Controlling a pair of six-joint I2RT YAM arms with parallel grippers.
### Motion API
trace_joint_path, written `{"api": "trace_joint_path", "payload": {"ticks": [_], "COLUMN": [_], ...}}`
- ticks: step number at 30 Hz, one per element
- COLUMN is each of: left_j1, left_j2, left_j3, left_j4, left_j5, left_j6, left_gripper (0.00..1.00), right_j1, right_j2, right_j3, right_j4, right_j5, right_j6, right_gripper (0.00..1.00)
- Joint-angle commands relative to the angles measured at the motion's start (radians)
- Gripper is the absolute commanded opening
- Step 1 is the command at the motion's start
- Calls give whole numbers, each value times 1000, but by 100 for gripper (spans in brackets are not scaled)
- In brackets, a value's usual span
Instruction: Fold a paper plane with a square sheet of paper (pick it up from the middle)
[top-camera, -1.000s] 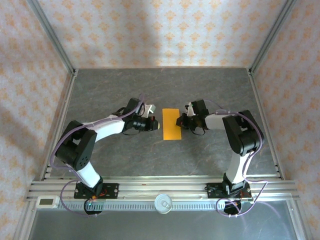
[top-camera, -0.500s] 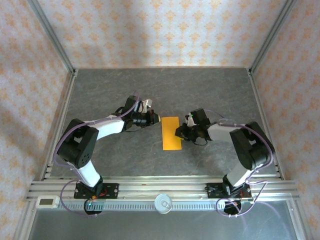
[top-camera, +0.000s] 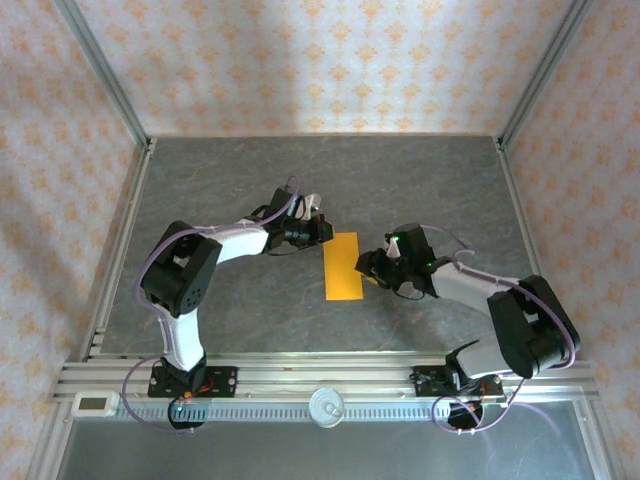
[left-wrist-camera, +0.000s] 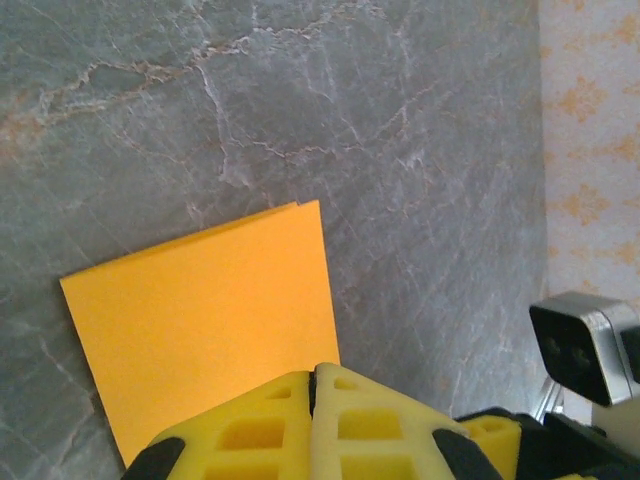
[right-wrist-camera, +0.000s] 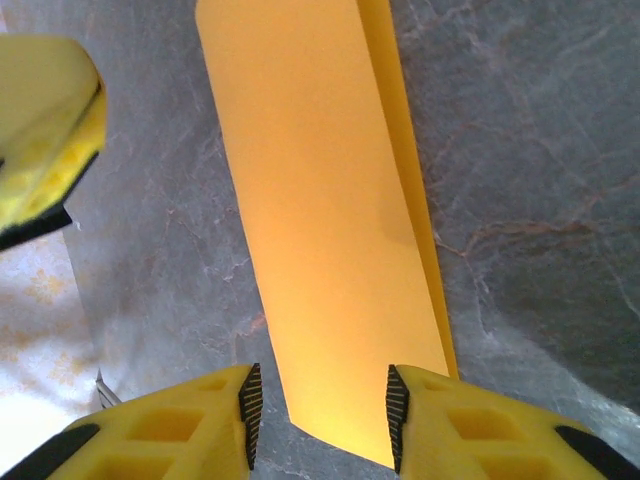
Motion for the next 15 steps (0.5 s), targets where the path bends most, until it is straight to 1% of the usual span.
{"api": "trace_joint_path", "payload": {"ticks": [1,4,9,13,15], "left_j1": [2,1,1,2,3], "left_j2": [58,87,128,143,147], "left_j3": [43,58,63,42,24], "left_j4": [-63,-61,-54,-76,-81], "left_j5": [-27,-21,-20,-45,-53], "left_j6": [31,33,35,62,75], "left_gripper": [3,2,2,1,1], "right_j1": [-6,-5,-5,-5,-6], "right_j2": [-14,-13,-7,-7,-4], "right_j3": [-14,-29,-28,-27,-24], "right_j4": [-19,1,-20,-37,-42], "right_j5": [-4,-36,-36,-45,-48], "right_j6": [32,47,42,36,32], "right_gripper": [41,44,49,55,56]}}
